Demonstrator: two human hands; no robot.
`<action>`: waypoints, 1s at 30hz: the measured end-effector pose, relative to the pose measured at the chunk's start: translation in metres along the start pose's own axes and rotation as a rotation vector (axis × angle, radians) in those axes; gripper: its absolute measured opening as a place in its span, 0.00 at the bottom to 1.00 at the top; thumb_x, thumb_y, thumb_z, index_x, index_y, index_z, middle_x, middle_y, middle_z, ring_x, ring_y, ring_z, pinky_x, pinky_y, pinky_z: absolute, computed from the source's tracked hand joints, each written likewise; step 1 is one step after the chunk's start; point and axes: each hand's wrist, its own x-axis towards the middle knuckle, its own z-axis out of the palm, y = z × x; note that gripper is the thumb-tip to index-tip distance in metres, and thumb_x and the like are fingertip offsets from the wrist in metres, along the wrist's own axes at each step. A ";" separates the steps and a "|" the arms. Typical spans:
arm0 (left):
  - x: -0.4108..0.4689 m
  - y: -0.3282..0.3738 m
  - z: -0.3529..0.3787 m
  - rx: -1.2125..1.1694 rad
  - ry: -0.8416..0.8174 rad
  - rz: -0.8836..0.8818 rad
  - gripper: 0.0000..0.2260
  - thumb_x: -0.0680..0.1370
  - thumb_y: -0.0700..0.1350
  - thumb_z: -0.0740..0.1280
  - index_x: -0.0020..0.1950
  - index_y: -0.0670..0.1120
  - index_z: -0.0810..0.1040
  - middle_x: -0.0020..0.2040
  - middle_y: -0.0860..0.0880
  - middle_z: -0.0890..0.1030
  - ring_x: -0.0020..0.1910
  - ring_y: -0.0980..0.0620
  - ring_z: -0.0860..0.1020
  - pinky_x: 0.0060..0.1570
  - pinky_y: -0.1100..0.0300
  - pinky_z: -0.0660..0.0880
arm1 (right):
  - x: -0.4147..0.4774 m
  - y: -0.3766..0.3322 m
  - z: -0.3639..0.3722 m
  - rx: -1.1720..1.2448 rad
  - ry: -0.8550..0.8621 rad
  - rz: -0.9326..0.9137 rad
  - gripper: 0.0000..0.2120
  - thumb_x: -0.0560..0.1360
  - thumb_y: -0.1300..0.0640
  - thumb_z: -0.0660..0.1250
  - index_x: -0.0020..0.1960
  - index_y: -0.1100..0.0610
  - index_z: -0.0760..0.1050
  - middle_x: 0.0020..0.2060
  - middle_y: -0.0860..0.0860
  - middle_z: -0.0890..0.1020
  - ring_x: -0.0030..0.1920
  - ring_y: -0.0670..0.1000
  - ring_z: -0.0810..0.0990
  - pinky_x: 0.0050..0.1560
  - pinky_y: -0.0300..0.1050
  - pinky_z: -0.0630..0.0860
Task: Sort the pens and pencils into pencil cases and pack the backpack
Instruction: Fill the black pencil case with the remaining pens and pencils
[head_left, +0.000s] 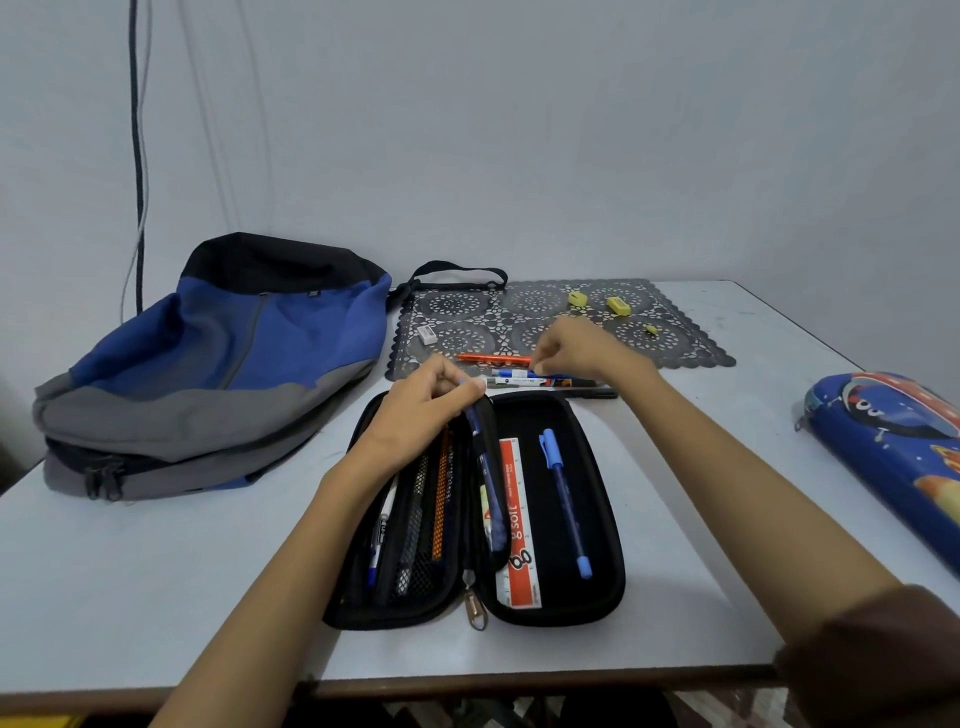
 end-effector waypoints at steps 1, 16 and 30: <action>0.000 0.000 0.000 0.005 0.000 -0.002 0.16 0.71 0.61 0.68 0.46 0.48 0.77 0.44 0.47 0.84 0.49 0.46 0.81 0.60 0.43 0.74 | 0.003 0.001 0.004 -0.023 0.007 0.006 0.07 0.75 0.60 0.71 0.52 0.57 0.83 0.49 0.53 0.84 0.49 0.51 0.81 0.58 0.53 0.77; 0.000 0.000 0.000 0.037 0.008 -0.008 0.15 0.72 0.61 0.68 0.45 0.50 0.77 0.43 0.49 0.84 0.49 0.47 0.81 0.59 0.42 0.74 | 0.017 0.008 0.002 0.173 0.146 0.036 0.03 0.80 0.64 0.56 0.53 0.59 0.66 0.44 0.55 0.75 0.41 0.53 0.72 0.41 0.49 0.71; 0.001 0.001 0.000 0.059 0.003 -0.004 0.14 0.72 0.60 0.66 0.46 0.50 0.76 0.44 0.50 0.84 0.48 0.48 0.81 0.58 0.42 0.74 | 0.034 -0.005 0.031 -0.120 0.094 -0.094 0.09 0.76 0.49 0.67 0.48 0.54 0.72 0.44 0.51 0.73 0.49 0.54 0.73 0.43 0.46 0.69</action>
